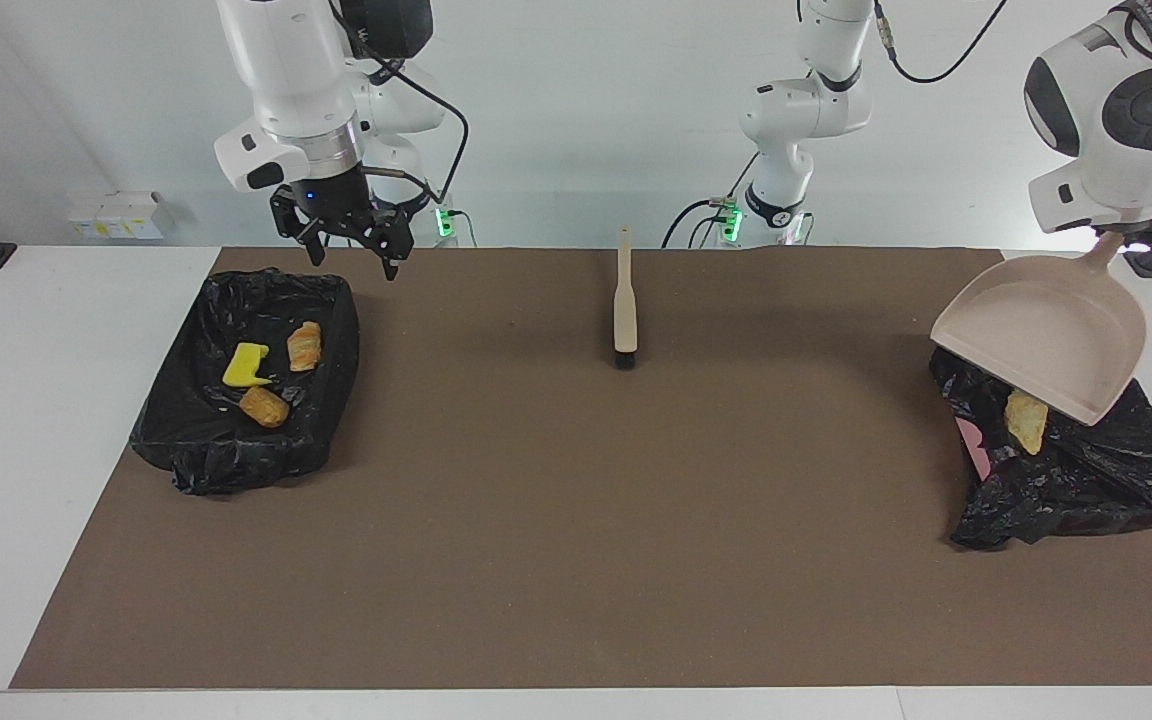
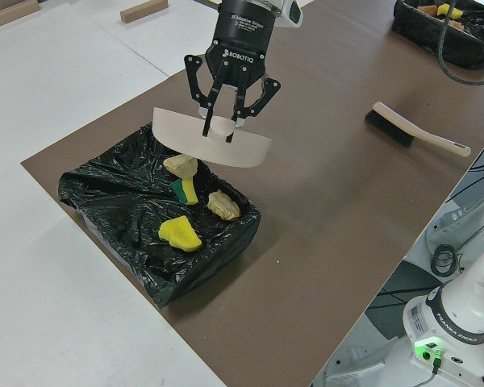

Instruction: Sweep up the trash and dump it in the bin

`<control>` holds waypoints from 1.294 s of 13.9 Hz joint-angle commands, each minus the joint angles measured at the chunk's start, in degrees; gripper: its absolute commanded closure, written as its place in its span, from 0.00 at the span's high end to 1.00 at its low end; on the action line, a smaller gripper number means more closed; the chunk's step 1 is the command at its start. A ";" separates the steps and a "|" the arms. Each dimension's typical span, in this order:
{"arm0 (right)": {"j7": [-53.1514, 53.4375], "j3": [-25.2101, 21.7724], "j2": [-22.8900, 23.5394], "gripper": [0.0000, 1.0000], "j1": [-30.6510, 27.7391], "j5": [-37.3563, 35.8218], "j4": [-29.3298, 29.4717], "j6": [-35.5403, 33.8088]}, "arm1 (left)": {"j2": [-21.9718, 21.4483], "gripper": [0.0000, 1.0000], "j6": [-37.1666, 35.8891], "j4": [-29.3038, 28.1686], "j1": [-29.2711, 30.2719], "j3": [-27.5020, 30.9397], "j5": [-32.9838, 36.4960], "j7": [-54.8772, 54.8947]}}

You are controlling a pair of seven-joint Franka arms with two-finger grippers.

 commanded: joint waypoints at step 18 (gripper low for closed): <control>-10.07 0.46 -1.16 1.00 -6.22 3.81 -1.64 -1.39 | 0.52 0.00 12.52 -1.54 -26.68 0.57 -36.06 -57.75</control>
